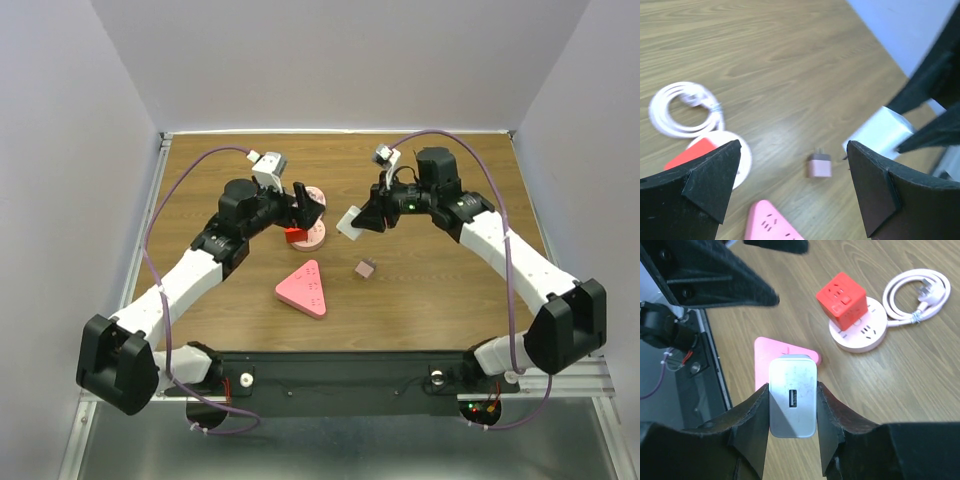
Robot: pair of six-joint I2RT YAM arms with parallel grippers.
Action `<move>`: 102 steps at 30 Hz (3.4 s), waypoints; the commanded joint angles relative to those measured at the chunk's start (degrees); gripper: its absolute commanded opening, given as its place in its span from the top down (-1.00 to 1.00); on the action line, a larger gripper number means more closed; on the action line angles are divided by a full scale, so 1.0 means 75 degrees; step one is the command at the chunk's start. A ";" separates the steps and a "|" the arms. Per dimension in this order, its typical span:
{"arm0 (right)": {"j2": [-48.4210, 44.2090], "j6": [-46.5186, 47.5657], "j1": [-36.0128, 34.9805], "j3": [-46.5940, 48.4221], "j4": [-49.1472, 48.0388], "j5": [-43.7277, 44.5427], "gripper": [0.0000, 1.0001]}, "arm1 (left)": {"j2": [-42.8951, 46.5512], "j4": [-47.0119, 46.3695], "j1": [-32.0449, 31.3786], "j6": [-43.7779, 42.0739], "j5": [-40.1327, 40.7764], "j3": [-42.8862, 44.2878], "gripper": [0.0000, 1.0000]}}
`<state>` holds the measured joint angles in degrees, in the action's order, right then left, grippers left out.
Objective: Insert the plug
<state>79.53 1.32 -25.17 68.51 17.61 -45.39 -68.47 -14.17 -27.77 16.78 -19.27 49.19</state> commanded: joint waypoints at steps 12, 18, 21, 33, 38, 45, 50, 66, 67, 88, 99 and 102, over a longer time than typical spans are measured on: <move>0.0424 0.0046 -0.0031 0.0111 -0.0226 0.1212 0.99 | -0.1219 0.1878 0.0000 0.0798 0.3271 0.0496 -0.97; 0.0447 0.0117 -0.0043 0.0006 -0.0226 0.1223 0.99 | -0.1605 0.1949 -0.0001 0.0845 0.3343 0.0695 -0.97; 0.0459 0.0140 -0.0031 -0.0029 -0.0226 0.1258 0.99 | -0.1921 0.1925 -0.0012 0.0845 0.3109 0.0812 -0.97; 0.0283 0.0222 -0.0043 -0.0158 -0.0226 0.1235 0.99 | -0.2554 0.1762 -0.0047 0.0646 0.3190 0.0988 -0.97; 0.0318 0.0211 -0.0031 -0.0193 -0.0238 0.1294 0.99 | -0.2941 0.1702 -0.0083 0.0517 0.3120 0.1164 -0.97; 0.0377 0.0187 -0.0043 -0.0147 -0.0203 0.1726 0.99 | -0.3293 0.1737 -0.0188 0.0038 0.2769 0.1410 -0.26; 0.0365 0.0327 -0.0288 -0.0100 -0.0086 0.2452 0.99 | -0.3574 0.1878 -0.0282 -0.0642 0.2337 0.1609 0.38; 0.1010 0.0597 -0.0628 -0.0170 0.0067 0.3426 0.99 | -0.4219 0.2968 -0.1711 -0.2014 0.2311 0.2219 1.00; 0.1010 0.0620 -0.0640 -0.0216 0.0067 0.3438 0.99 | -0.4196 0.2980 -0.1723 -0.1991 0.2358 0.2219 1.00; 0.0998 0.0714 -0.0910 -0.0639 0.0043 0.4083 0.99 | -0.3282 0.3519 -0.1700 -0.1557 0.2838 0.2488 -0.97; 0.1115 0.0937 -0.0992 -0.0674 -0.0179 0.3768 0.99 | -0.2298 0.2711 -0.0798 -0.1135 0.0988 0.2102 -0.97; 0.1197 0.1019 -0.1038 -0.0639 -0.0249 0.3591 0.99 | -0.2168 0.2628 -0.0587 -0.1077 0.0648 0.2043 -0.97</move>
<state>88.23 7.53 -32.01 61.98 19.73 -16.08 -87.53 8.23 -33.10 7.66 -8.58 65.58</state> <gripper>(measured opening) 0.427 0.986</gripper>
